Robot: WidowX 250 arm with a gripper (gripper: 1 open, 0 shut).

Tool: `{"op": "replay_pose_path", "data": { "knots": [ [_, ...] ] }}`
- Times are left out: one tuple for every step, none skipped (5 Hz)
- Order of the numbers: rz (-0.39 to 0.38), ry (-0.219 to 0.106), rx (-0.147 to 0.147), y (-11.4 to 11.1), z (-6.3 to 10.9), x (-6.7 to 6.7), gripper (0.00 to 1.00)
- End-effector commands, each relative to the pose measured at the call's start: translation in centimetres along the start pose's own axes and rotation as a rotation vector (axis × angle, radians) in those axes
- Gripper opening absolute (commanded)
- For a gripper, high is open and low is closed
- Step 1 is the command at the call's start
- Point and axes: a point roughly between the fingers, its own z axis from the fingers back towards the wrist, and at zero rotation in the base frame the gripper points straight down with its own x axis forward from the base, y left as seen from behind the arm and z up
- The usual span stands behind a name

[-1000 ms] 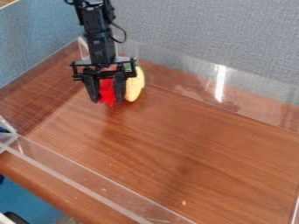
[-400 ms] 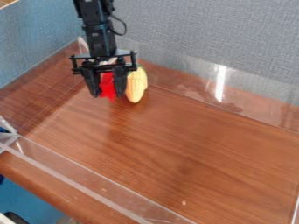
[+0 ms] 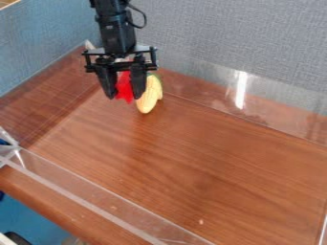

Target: Put the red object to the right side of the table

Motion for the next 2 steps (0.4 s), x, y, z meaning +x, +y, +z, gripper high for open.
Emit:
{"op": "replay_pose_path", "data": {
  "knots": [
    [-0.056,-0.079,0.004,-1.06,2.68,-0.24,0.0],
    [-0.09,-0.076,0.003,-1.57,2.83,-0.5,0.0]
  ]
}}
